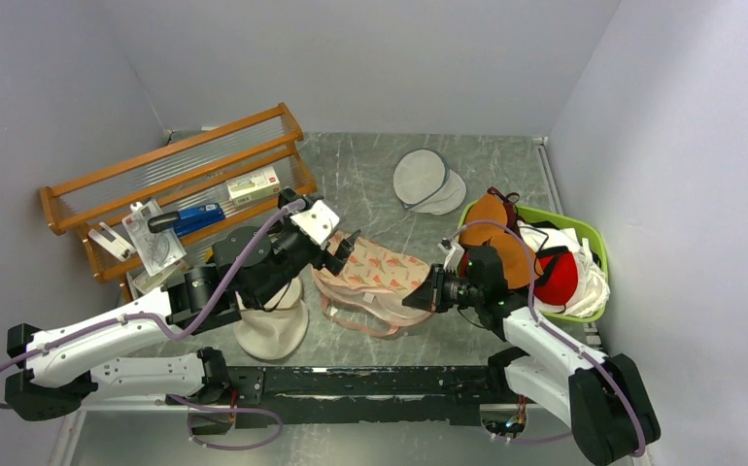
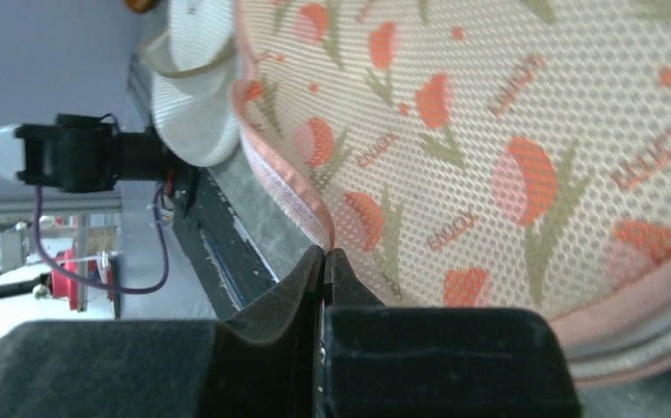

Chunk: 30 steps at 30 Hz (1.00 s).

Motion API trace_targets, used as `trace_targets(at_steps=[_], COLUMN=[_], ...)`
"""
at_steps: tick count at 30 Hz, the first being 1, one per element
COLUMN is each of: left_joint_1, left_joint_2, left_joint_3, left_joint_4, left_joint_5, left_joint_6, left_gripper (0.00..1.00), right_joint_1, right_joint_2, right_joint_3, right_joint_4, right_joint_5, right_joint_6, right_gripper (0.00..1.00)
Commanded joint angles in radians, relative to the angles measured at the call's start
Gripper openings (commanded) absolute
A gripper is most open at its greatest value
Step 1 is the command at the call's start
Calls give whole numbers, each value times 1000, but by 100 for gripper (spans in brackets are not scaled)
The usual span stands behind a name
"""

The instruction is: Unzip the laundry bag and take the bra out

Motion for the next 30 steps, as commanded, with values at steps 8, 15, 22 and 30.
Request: trace_targets(at_steps=[8, 15, 22, 30], left_joint_1=[-9, -10, -11, -12], left_joint_2=[3, 6, 18, 12], left_joint_3=[39, 40, 43, 40], left_joint_4=[-7, -7, -13, -8], left_joint_5=[-16, -18, -19, -16], left_joint_6=[6, 5, 5, 4], left_gripper=[95, 95, 95, 95], right_joint_1=[2, 2, 4, 49], right_joint_2=[130, 53, -170, 4], right_joint_3=[73, 56, 7, 40], right_joint_4=[-172, -140, 74, 349], right_joint_5=[147, 185, 120, 4], right_joint_6=[-48, -65, 7, 82], right_gripper=[0, 2, 47, 63])
